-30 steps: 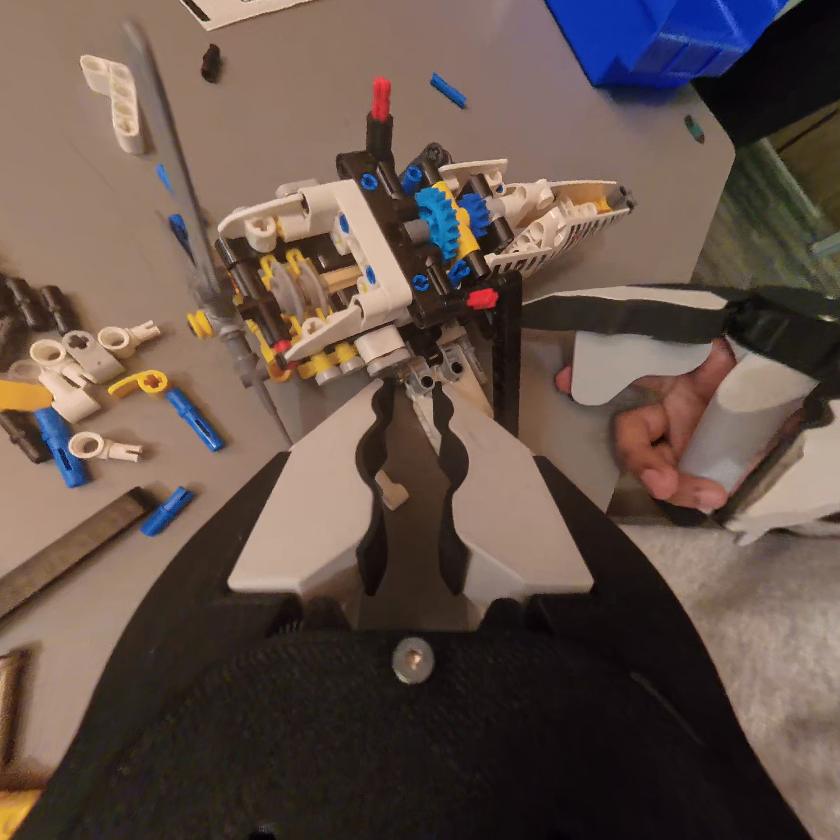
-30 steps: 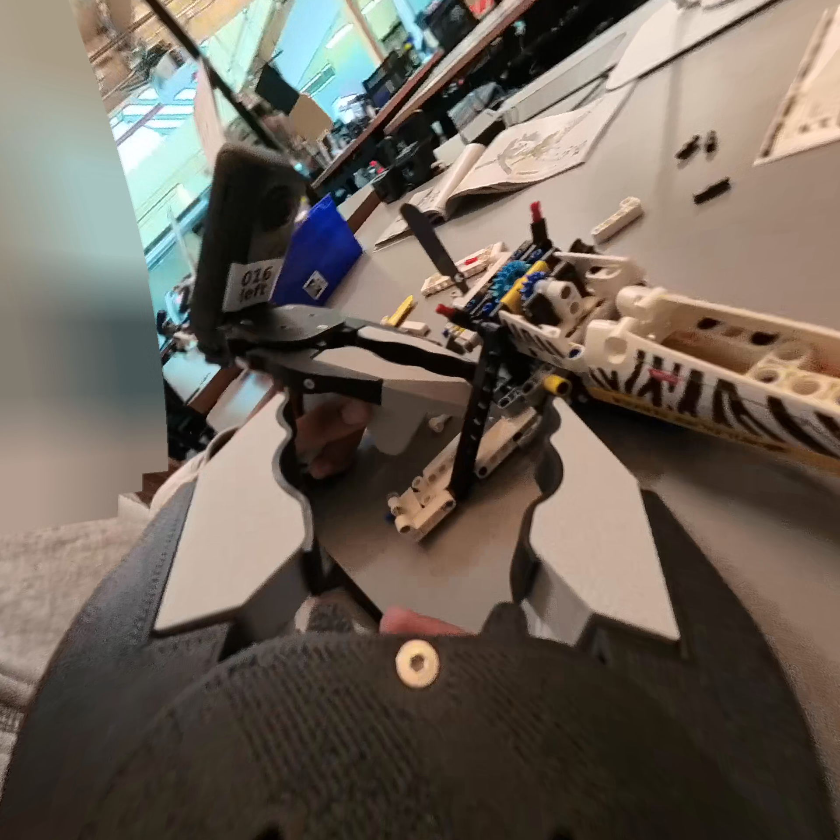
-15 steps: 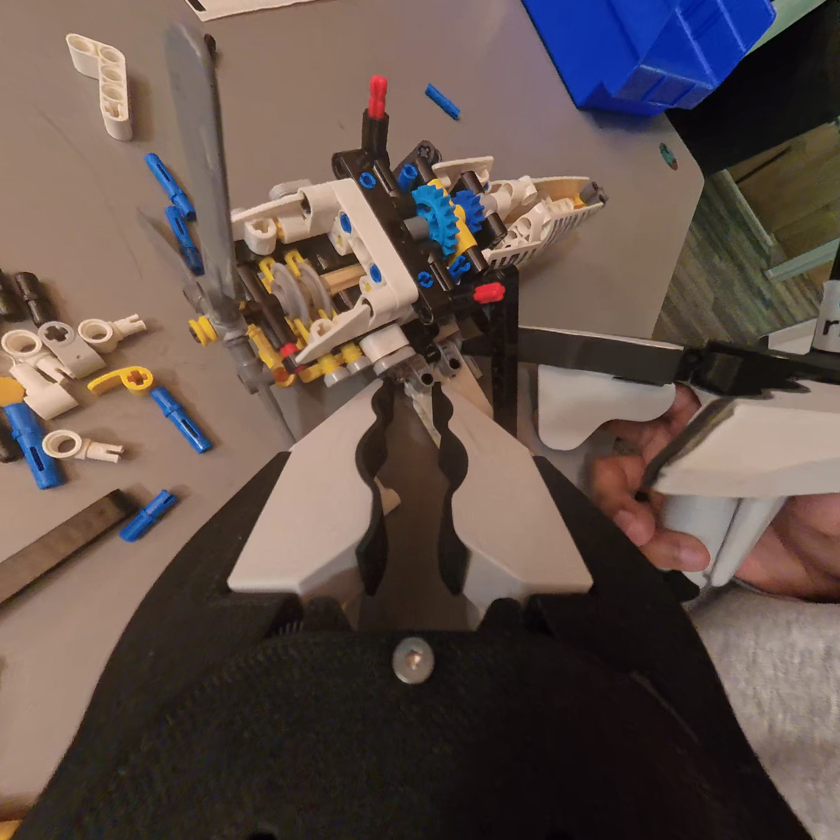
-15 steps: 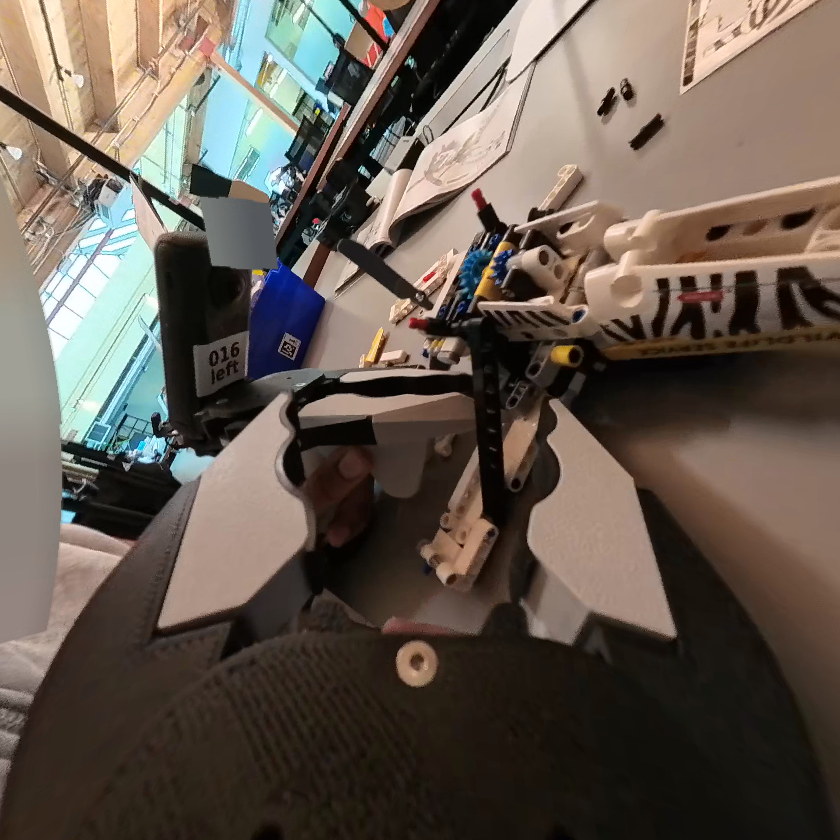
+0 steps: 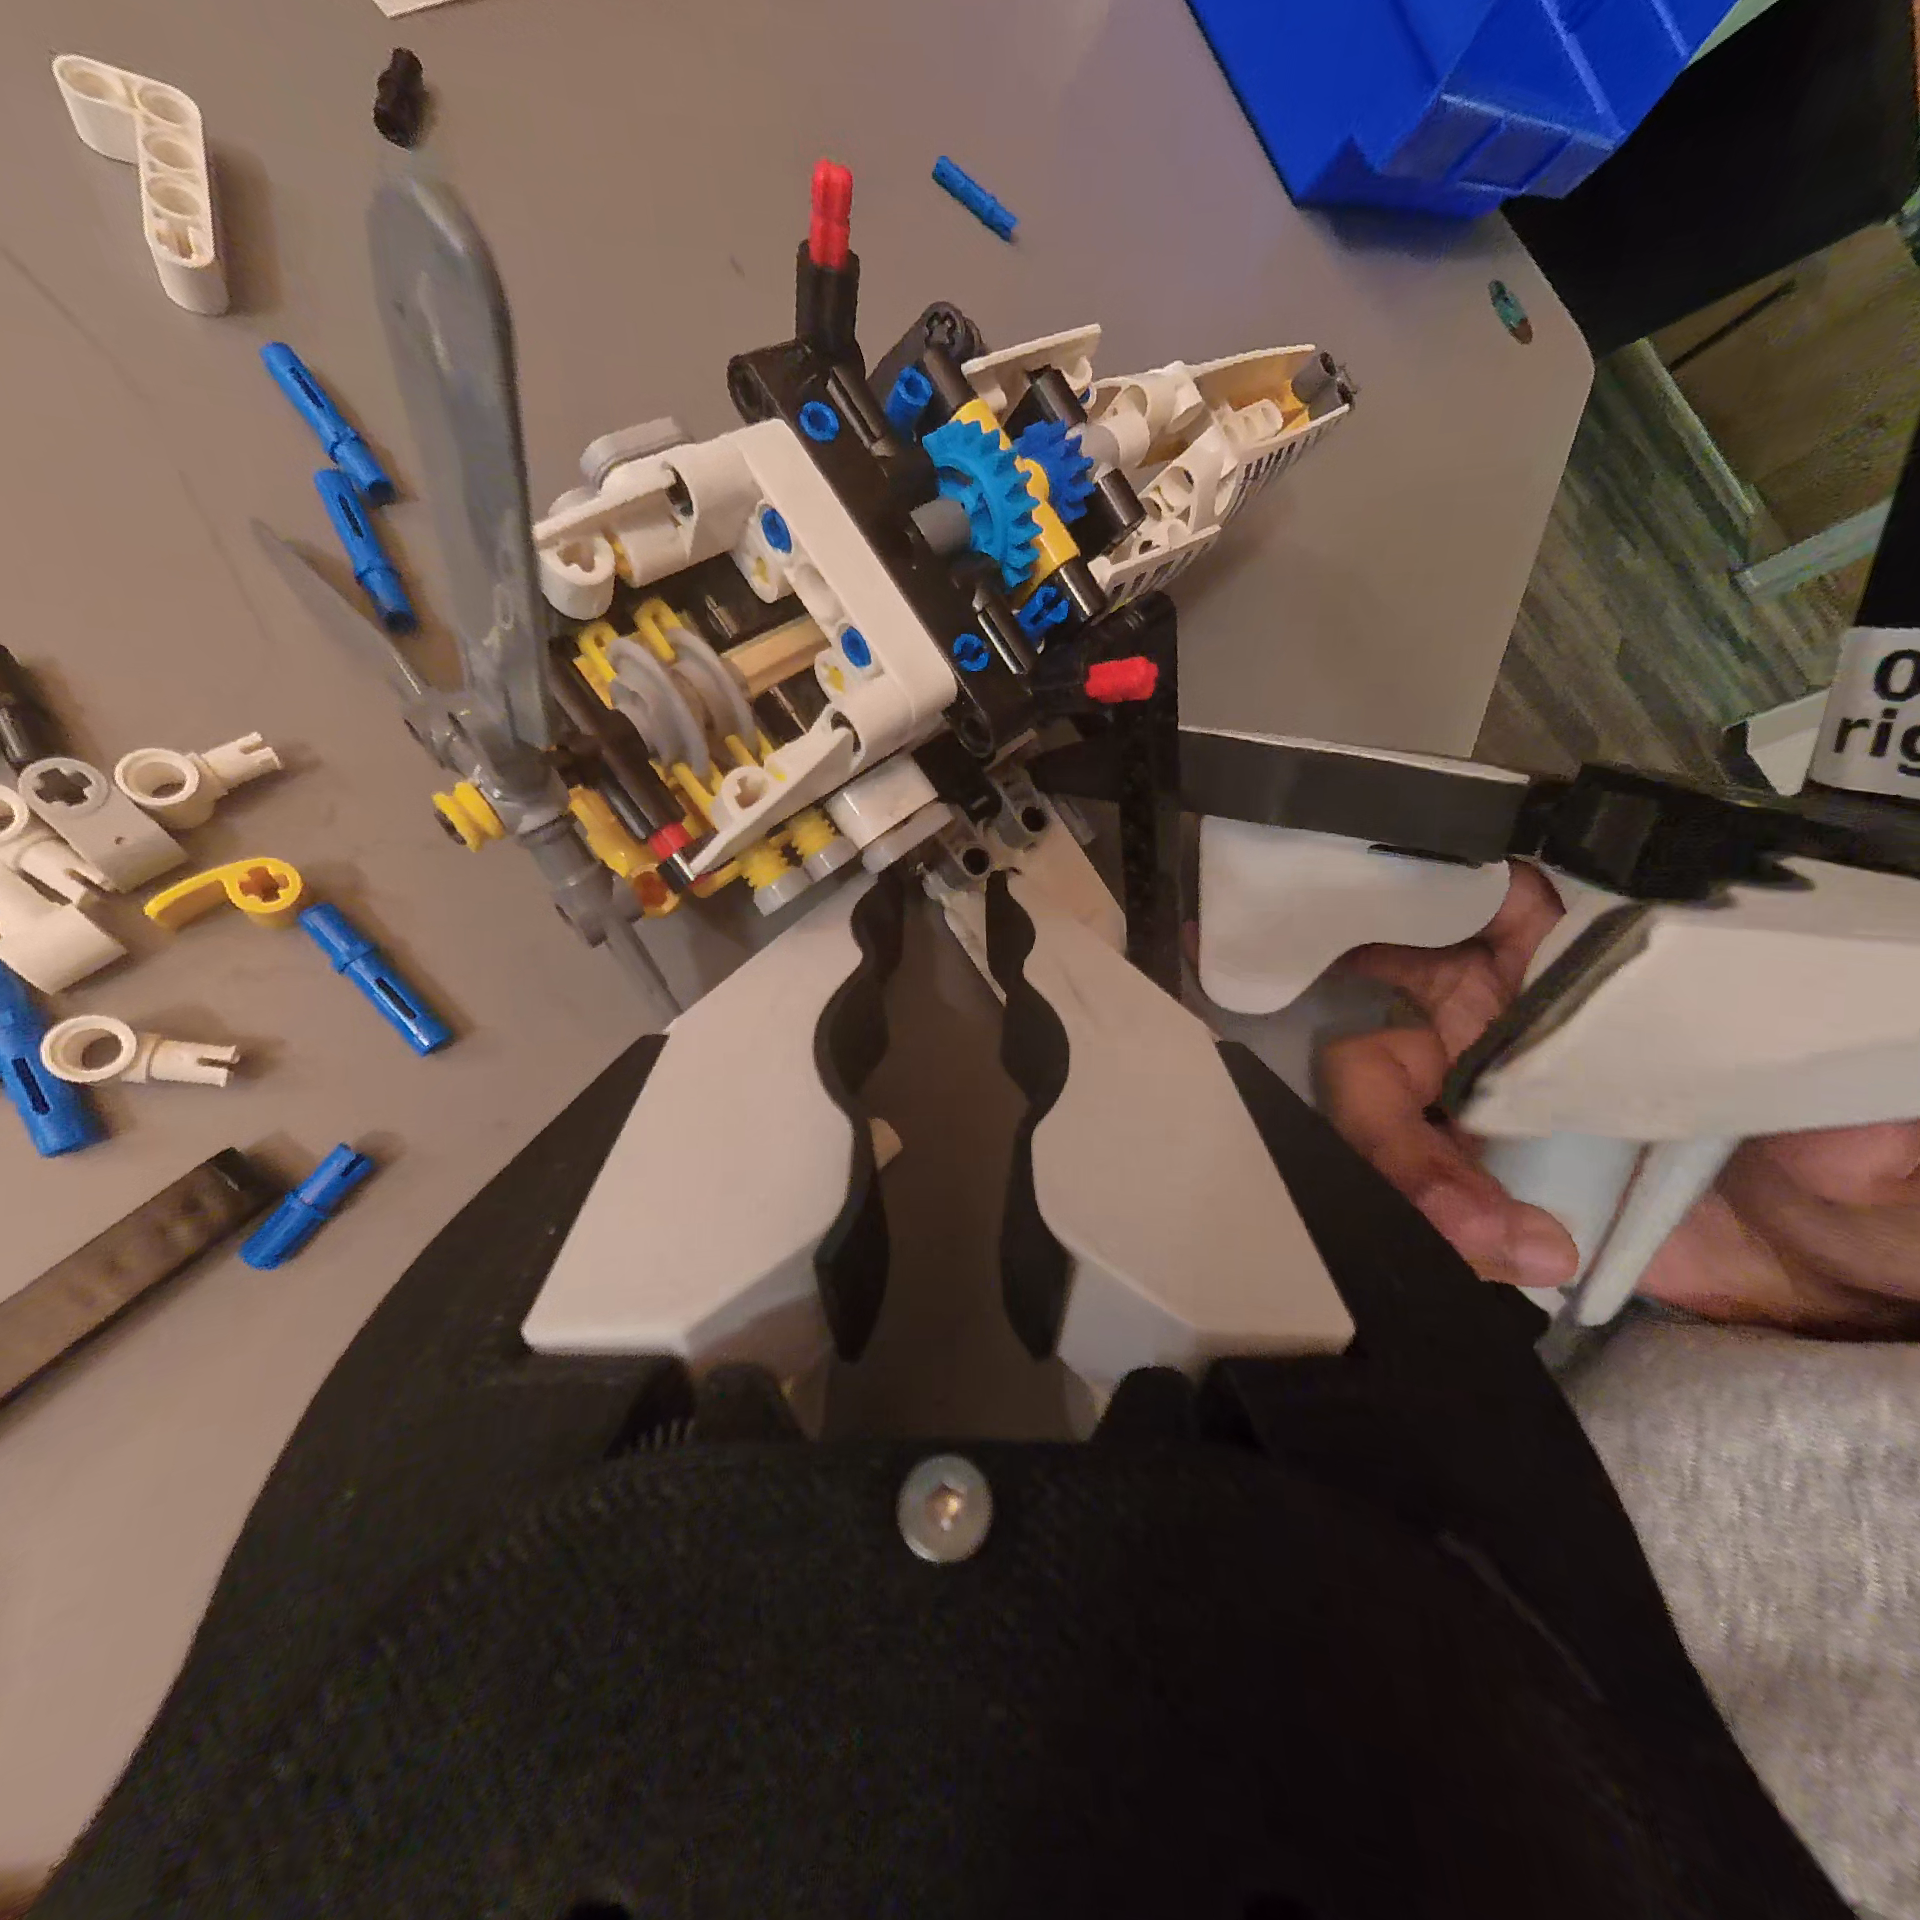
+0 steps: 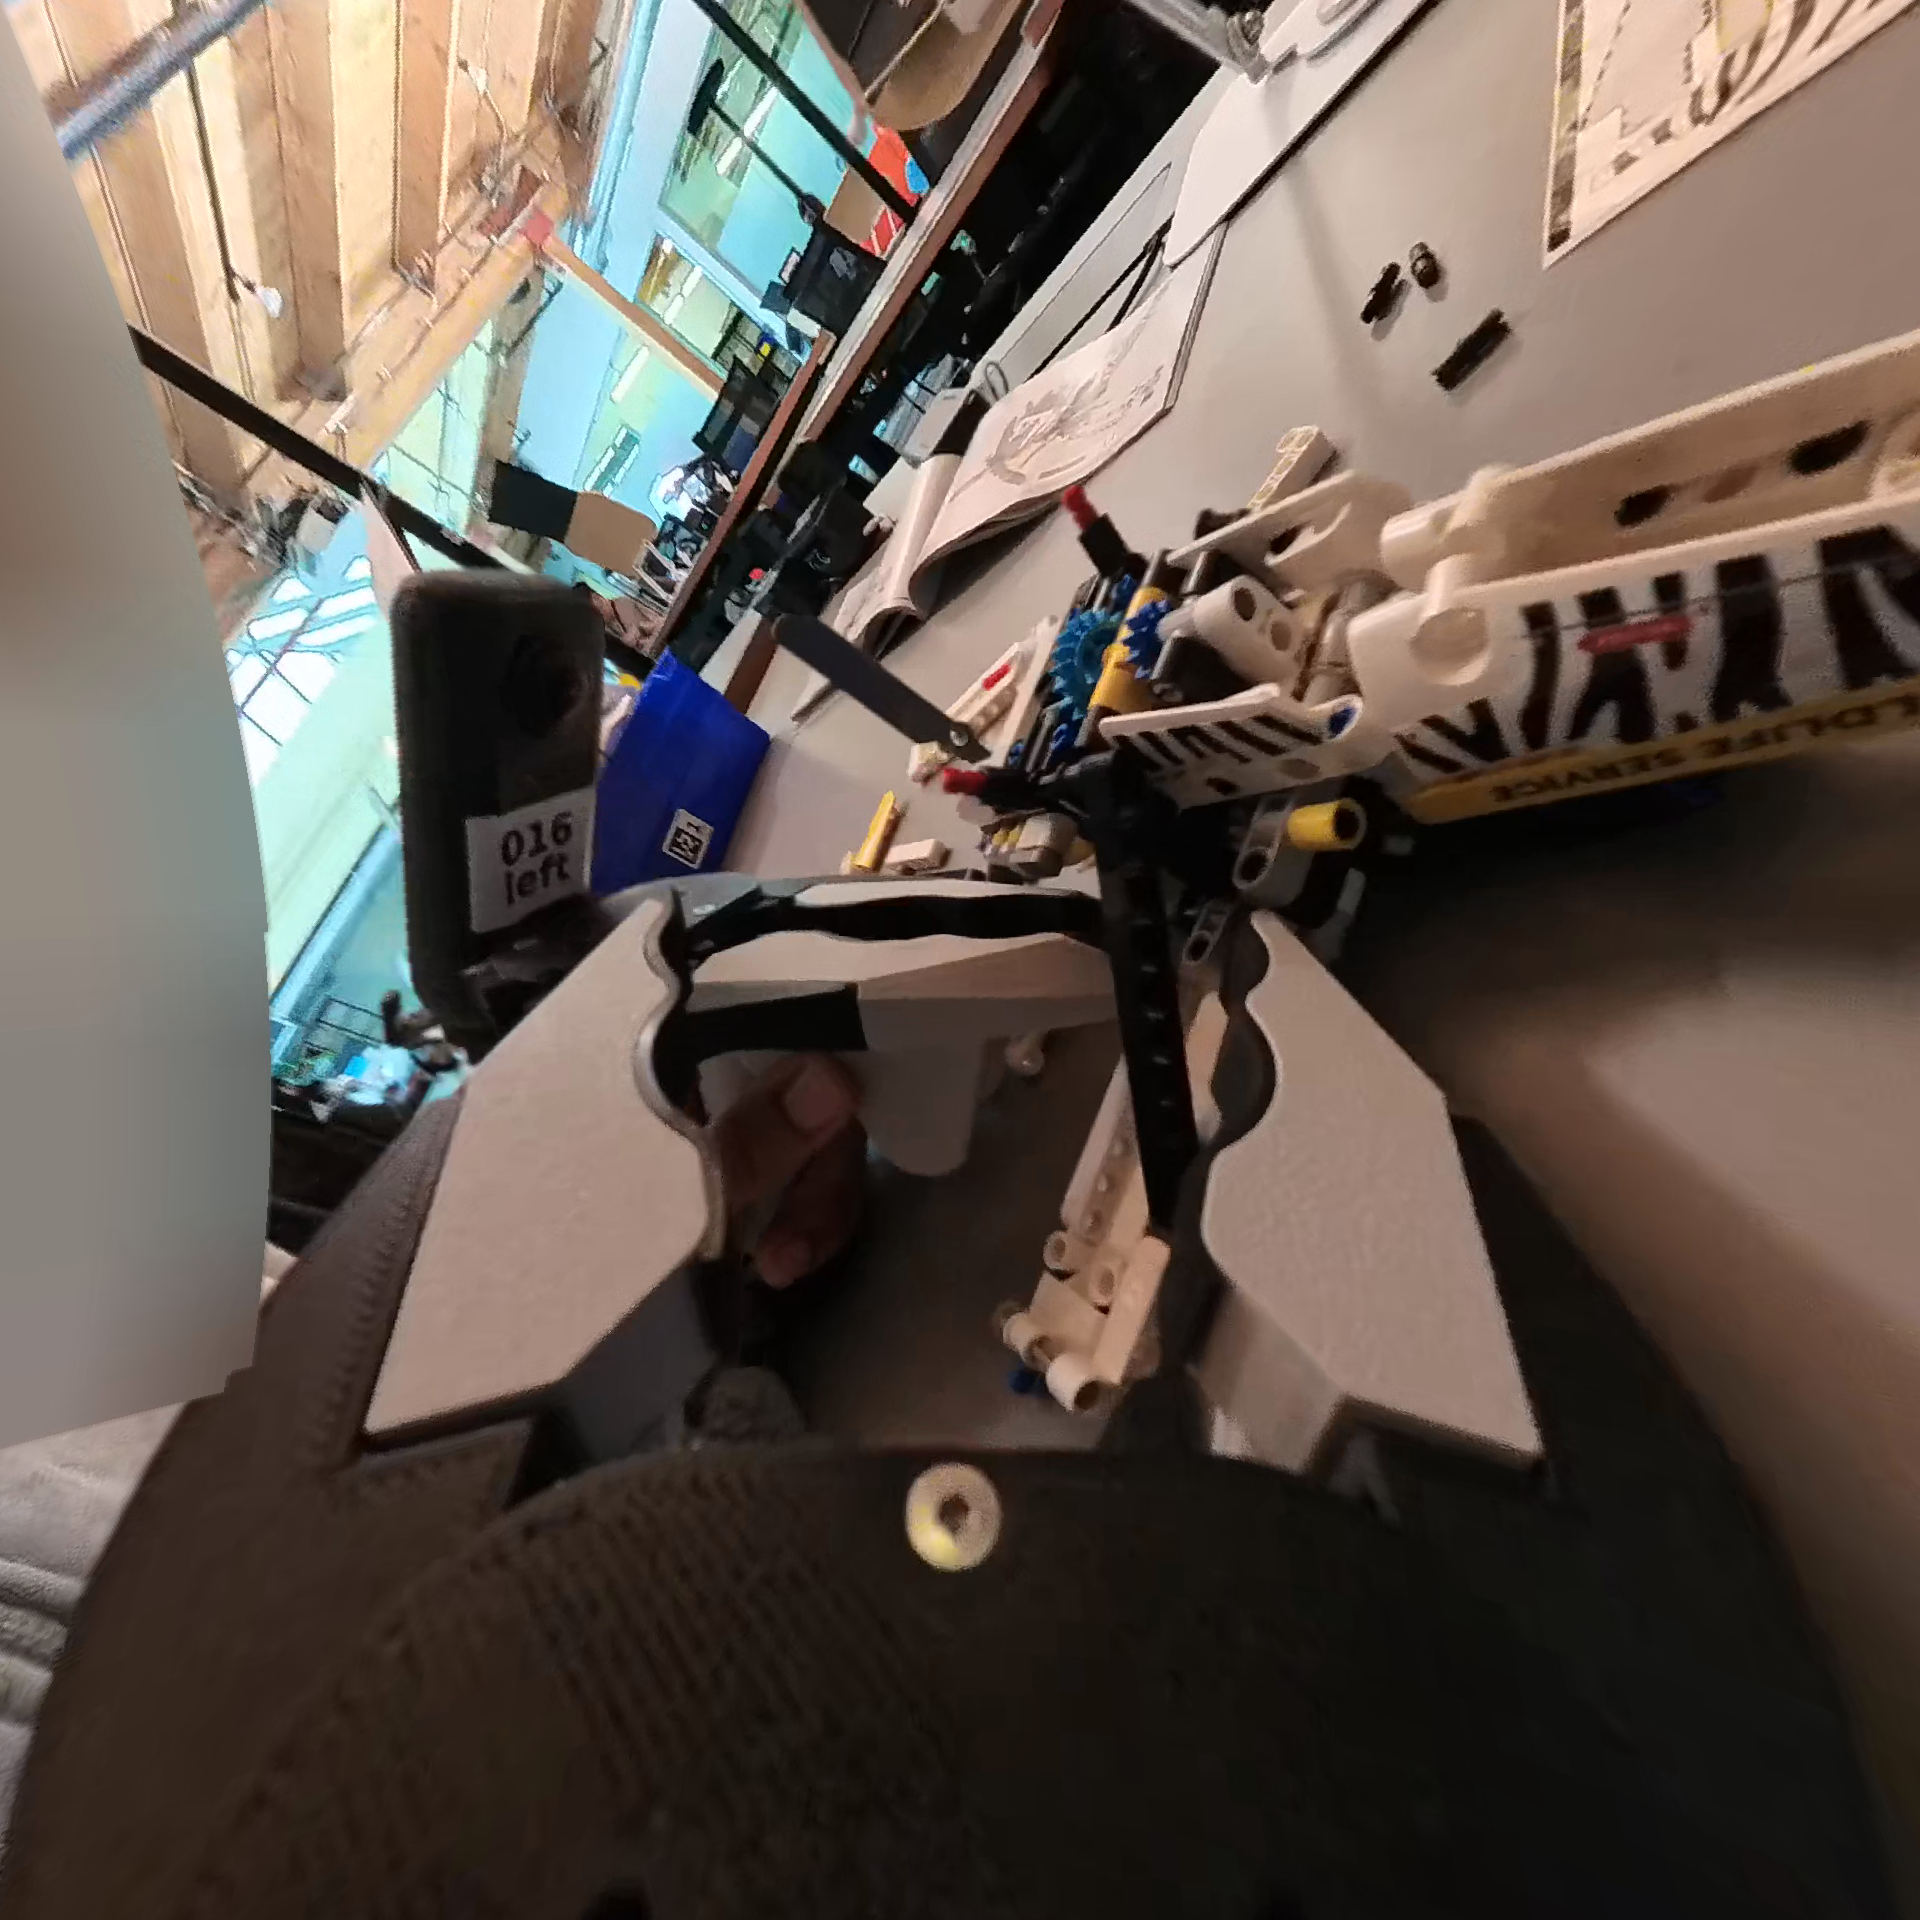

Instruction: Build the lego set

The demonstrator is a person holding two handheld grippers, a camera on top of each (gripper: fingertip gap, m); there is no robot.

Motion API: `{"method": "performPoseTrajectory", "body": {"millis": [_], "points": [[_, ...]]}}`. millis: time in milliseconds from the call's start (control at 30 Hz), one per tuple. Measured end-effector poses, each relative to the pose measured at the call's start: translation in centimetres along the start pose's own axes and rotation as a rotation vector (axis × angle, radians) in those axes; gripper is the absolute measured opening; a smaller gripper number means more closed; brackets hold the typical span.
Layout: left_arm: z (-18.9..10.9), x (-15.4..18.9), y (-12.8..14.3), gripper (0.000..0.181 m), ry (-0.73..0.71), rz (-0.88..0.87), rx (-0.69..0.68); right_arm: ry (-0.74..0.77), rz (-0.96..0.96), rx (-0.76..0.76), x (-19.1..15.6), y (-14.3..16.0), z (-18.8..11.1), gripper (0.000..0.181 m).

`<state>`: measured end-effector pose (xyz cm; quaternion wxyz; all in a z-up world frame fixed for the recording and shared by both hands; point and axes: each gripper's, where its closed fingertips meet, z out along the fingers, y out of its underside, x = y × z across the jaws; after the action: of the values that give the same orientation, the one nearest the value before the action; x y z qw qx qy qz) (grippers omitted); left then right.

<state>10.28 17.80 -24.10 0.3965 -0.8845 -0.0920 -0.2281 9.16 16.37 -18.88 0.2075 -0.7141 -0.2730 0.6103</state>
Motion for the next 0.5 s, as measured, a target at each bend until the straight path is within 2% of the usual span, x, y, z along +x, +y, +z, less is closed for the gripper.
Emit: {"method": "performPoseTrajectory", "body": {"millis": [33,200,400,433,467,500], "points": [[0.0,0.0,0.0,0.015,0.002,0.008,-0.004,0.008,-0.031,-0.014,0.1,0.2,0.0,0.102],[0.1,0.2,0.1,0.015,0.014,0.031,-0.018,0.034,-0.163,-0.085,0.4,0.9,0.0,0.098],[0.1,0.2,0.1,0.015,0.024,0.070,-0.033,0.014,-0.165,-0.120,0.5,0.8,-0.1,0.096],[0.1,0.4,0.2,0.013,0.035,0.089,-0.041,0.011,-0.170,-0.126,0.6,0.8,-0.1,0.096],[0.1,1.1,0.3,0.000,0.079,0.117,-0.049,0.004,-0.182,-0.139,0.5,0.8,-0.2,0.097],[0.0,2.5,0.5,0.000,0.151,0.161,-0.054,-0.013,-0.198,-0.158,0.4,0.9,-0.2,0.098]]}}
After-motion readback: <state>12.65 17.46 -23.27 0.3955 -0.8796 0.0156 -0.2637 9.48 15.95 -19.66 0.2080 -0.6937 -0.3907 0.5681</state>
